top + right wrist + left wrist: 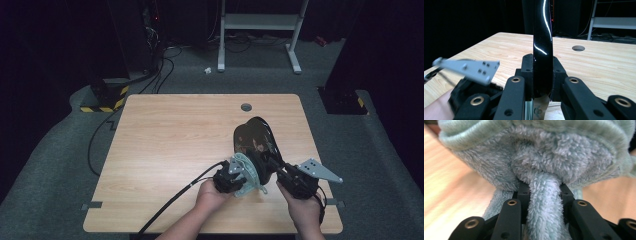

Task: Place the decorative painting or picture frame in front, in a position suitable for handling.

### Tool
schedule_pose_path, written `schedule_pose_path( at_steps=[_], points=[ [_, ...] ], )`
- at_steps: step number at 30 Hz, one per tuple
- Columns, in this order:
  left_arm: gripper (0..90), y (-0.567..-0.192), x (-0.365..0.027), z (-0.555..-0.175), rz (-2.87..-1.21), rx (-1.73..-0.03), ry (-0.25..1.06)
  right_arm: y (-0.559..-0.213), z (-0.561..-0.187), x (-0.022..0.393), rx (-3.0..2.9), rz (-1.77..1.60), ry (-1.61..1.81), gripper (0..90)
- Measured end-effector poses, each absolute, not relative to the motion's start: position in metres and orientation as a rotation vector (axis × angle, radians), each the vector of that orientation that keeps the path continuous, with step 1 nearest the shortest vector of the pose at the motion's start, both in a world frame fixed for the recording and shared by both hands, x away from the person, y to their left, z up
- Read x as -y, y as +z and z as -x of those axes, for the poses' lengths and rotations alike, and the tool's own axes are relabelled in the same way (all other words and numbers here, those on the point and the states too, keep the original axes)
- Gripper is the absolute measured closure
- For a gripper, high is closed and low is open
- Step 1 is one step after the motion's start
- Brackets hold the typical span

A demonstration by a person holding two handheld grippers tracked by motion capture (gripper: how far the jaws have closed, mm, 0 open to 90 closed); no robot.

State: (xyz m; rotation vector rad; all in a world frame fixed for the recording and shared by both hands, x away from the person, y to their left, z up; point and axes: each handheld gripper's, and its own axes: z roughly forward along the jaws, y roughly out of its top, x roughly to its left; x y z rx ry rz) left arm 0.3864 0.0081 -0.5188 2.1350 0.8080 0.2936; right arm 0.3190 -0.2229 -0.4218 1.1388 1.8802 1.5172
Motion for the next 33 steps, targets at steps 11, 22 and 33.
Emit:
schedule_pose_path(
  at_steps=[11,22,33],
  points=[
    [71.3,-0.48,-0.014,-0.395,-2.03,-0.816,0.32,-0.422,-0.32,0.224,-1.872,-1.148,1.522,77.8],
    [71.3,-0.468,0.012,-0.353,-2.033,-0.647,0.297,-0.423,-0.32,0.225,-1.872,-1.147,1.528,77.8],
    [71.2,-0.495,0.019,-0.345,-2.114,-0.613,0.282,-0.423,-0.32,0.226,-1.87,-1.15,1.538,77.8]
  ],
)
